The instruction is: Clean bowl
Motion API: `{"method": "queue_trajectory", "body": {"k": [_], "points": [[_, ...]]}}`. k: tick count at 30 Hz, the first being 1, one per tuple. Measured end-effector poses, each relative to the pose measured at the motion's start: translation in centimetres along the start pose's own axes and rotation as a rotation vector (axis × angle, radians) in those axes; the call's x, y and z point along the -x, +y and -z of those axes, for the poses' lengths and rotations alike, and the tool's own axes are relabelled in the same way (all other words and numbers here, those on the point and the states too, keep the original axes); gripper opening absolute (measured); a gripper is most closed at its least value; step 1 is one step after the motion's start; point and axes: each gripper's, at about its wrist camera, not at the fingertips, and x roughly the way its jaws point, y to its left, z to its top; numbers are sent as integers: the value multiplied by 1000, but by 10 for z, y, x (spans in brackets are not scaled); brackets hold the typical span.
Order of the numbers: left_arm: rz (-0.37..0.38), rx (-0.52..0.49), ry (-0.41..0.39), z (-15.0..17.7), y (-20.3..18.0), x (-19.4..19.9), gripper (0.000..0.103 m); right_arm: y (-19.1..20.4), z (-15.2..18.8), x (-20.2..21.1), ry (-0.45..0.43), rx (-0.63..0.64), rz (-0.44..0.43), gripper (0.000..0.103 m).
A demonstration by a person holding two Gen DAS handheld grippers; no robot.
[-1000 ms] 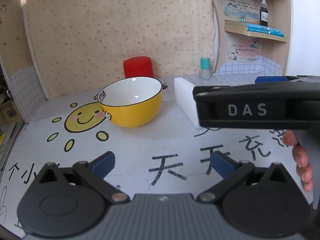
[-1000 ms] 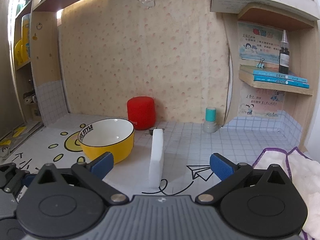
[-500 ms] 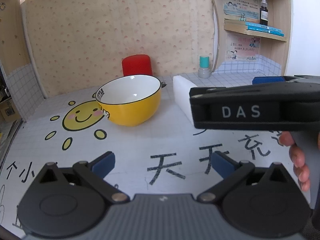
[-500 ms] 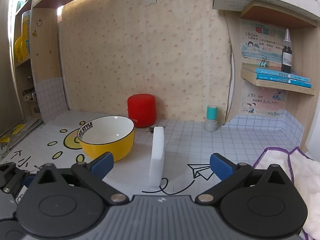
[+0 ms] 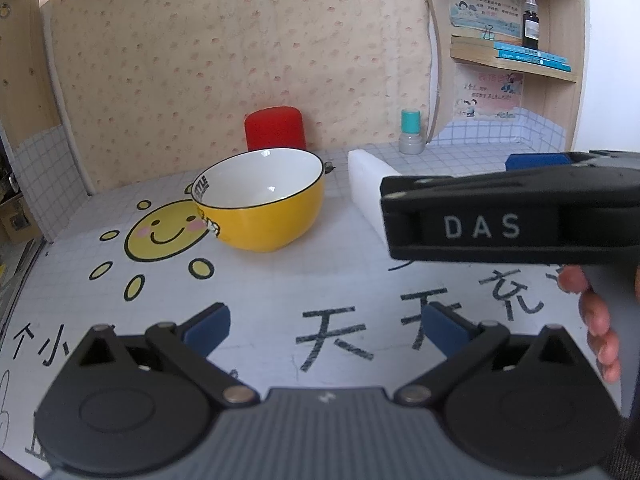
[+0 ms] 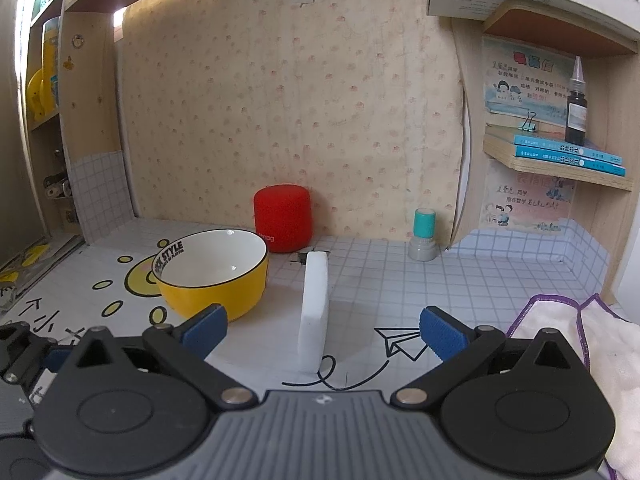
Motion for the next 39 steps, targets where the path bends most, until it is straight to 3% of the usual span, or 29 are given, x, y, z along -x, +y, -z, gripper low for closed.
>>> {"method": "queue_trajectory", "body": {"k": [7, 10, 39], "points": [[2, 1, 1, 0, 1, 0, 103, -1, 0, -1, 4, 3, -6, 103], [2, 2, 2, -1, 0, 1, 103, -20, -3, -10, 6, 27, -48, 103], [-21, 12, -12, 0, 2, 3, 103, -17, -3, -11, 17, 31, -56, 103]]}}
